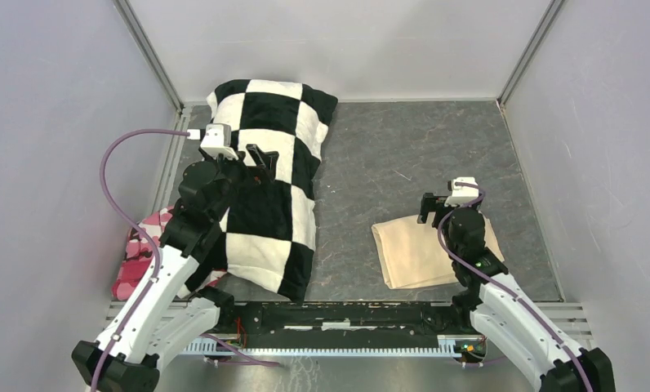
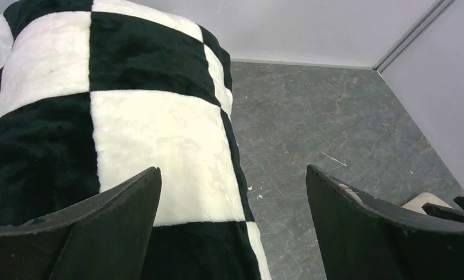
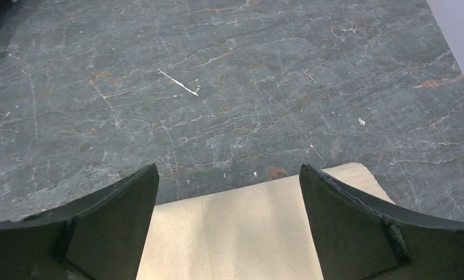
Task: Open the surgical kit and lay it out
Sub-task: Adjust the surgical kit at the center of the board.
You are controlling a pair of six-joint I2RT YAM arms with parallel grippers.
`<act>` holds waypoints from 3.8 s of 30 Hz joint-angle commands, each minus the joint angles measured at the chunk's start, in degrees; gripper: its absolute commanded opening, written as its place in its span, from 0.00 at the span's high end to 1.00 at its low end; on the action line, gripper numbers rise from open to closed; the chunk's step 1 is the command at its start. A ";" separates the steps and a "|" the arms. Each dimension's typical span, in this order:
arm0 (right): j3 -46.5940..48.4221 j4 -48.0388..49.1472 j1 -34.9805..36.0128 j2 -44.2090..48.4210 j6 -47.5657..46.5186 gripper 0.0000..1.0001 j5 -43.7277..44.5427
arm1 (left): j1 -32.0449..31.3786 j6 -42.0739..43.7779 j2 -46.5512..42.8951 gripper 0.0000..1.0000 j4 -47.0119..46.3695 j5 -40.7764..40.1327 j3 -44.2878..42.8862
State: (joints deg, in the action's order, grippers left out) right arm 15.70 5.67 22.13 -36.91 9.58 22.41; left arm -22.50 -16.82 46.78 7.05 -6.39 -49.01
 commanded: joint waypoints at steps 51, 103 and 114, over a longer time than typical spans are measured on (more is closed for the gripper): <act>3.45 -36.74 -4.82 0.88 58.81 0.02 -7.40 | -14.41 4.81 10.90 0.01 -7.88 15.40 -6.80; 15.92 15.04 -45.60 -50.67 20.62 0.02 -57.33 | -26.01 -12.61 76.65 0.05 8.53 20.00 -50.13; 25.27 14.68 -40.82 -60.38 21.40 0.10 -55.20 | -26.76 -22.00 83.52 0.15 -1.28 26.70 -49.17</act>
State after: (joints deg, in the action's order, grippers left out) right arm 36.12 19.59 -21.30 -93.95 30.85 -34.02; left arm -48.64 -32.73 128.60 12.21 16.38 -96.53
